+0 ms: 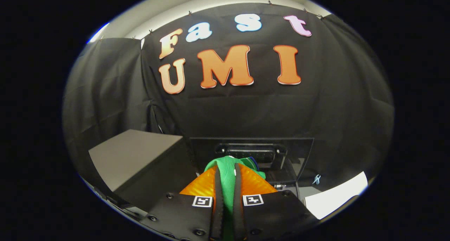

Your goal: Put the clothes into the washing machine and then close the washing machine lid.

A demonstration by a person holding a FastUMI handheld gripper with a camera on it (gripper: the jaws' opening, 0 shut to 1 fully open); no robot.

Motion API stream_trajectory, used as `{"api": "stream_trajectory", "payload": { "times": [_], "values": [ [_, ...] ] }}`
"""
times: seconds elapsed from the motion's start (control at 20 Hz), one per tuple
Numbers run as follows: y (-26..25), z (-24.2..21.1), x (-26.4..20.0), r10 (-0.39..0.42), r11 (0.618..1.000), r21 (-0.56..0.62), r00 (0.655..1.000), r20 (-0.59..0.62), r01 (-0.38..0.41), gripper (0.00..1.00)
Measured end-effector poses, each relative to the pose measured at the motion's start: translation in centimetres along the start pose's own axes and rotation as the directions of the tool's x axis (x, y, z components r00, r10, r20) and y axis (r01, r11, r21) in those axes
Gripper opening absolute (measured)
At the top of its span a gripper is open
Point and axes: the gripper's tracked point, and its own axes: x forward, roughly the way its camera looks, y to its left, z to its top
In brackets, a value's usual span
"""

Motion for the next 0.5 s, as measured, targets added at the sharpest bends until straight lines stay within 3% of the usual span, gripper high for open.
{"api": "stream_trajectory", "payload": {
  "times": [0.5],
  "values": [
    [-1.7, -14.3, 9.0, 0.022, 0.998, 0.059, 0.963, -0.27, -0.007, 0.18]
  ]
}}
